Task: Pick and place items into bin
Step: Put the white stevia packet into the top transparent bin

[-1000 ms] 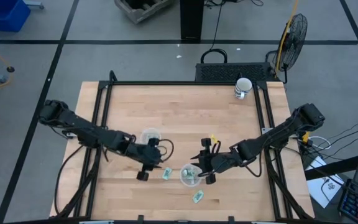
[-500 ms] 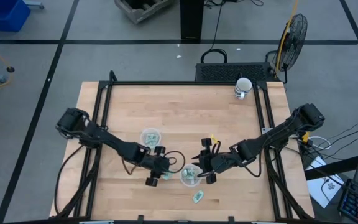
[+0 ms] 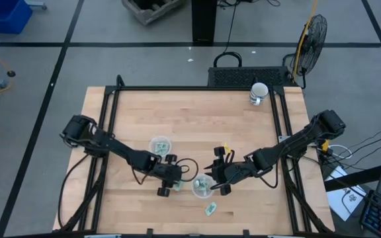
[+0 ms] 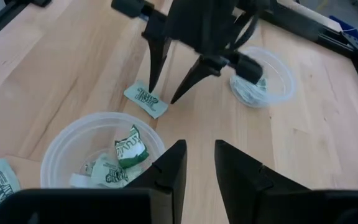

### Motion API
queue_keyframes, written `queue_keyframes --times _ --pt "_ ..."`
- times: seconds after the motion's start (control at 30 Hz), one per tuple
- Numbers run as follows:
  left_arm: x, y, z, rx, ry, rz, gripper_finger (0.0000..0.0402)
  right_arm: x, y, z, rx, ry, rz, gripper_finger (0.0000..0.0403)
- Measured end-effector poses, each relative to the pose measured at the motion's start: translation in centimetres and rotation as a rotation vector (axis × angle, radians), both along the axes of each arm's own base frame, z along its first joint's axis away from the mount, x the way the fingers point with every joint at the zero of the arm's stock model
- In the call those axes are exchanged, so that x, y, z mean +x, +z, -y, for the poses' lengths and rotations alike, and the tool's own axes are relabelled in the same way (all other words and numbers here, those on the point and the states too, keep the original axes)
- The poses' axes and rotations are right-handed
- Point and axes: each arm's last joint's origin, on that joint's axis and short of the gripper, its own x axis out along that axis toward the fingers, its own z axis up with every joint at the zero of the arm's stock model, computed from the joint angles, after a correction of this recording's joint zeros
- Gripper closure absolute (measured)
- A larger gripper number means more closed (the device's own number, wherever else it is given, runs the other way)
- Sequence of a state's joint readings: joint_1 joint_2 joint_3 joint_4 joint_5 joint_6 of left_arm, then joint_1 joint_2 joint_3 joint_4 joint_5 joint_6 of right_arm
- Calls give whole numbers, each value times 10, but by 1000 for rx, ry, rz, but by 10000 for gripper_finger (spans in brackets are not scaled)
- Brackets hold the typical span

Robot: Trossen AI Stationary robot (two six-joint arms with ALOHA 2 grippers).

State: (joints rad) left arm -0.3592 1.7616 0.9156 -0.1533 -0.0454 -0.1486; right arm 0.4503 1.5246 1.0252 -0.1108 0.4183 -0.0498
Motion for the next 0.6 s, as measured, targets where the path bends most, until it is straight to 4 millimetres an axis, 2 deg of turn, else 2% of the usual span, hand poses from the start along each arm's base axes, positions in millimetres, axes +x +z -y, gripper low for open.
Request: queue_keyframes --times 0.13,0.23,0.6 --pt "-1 14 0 -12 2 47 250 0 0 0 0 0 0 328" --pt "0 14 0 -17 0 56 250 0 0 0 0 0 0 328" --pt "7 -15 3 -33 -29 -5 250 0 0 0 -1 -1 -6 328"
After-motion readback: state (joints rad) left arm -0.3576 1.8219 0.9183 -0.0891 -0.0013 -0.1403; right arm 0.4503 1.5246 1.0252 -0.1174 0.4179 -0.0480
